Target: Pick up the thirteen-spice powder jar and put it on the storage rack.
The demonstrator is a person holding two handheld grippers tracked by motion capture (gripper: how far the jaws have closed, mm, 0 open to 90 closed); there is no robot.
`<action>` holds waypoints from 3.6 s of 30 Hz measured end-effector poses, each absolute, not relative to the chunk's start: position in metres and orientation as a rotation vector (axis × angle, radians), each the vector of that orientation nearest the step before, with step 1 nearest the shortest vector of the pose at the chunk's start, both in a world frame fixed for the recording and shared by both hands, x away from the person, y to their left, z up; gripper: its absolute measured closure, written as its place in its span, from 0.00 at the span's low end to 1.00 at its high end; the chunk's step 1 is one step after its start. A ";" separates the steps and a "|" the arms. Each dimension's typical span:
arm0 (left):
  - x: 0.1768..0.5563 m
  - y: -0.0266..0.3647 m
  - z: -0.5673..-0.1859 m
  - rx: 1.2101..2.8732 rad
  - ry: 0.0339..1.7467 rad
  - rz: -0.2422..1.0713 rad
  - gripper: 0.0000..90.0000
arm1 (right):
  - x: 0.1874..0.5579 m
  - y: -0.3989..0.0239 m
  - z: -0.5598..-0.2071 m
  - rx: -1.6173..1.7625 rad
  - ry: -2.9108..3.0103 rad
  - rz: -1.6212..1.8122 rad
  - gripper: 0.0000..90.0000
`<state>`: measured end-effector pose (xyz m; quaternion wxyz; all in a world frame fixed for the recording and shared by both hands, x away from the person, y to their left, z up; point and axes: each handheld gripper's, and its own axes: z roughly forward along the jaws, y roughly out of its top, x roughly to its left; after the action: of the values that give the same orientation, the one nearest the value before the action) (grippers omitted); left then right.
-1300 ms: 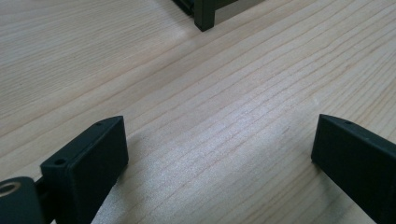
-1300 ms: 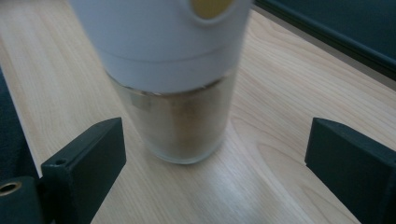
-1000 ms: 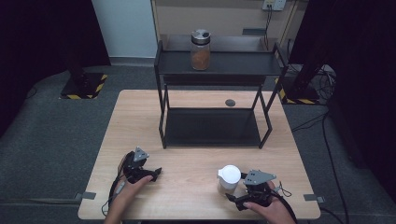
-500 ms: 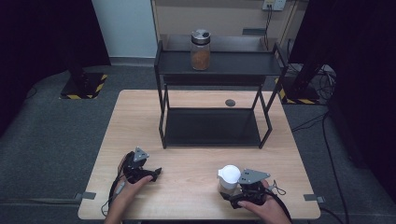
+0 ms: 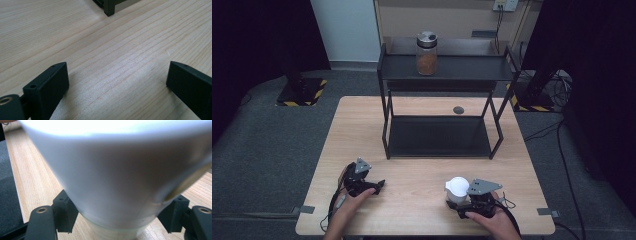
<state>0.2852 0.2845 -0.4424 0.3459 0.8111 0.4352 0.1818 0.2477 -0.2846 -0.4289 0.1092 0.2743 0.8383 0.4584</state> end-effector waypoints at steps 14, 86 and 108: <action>0.285 0.284 -0.442 2.103 1.133 0.472 0.04 | 0.246 -0.285 -0.429 0.820 2.440 1.354 0.35; 0.285 0.285 -0.443 2.101 1.132 0.472 0.04 | 0.330 -0.296 -0.350 0.790 2.412 1.359 0.35; 0.285 0.285 -0.443 2.102 1.132 0.472 0.03 | 0.343 -0.302 -0.299 0.768 2.399 1.331 0.35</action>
<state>0.2848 0.2845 -0.4426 0.3468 0.8102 0.4362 0.1818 0.3427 -0.3020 -0.2988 0.1456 0.2666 0.8331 0.4623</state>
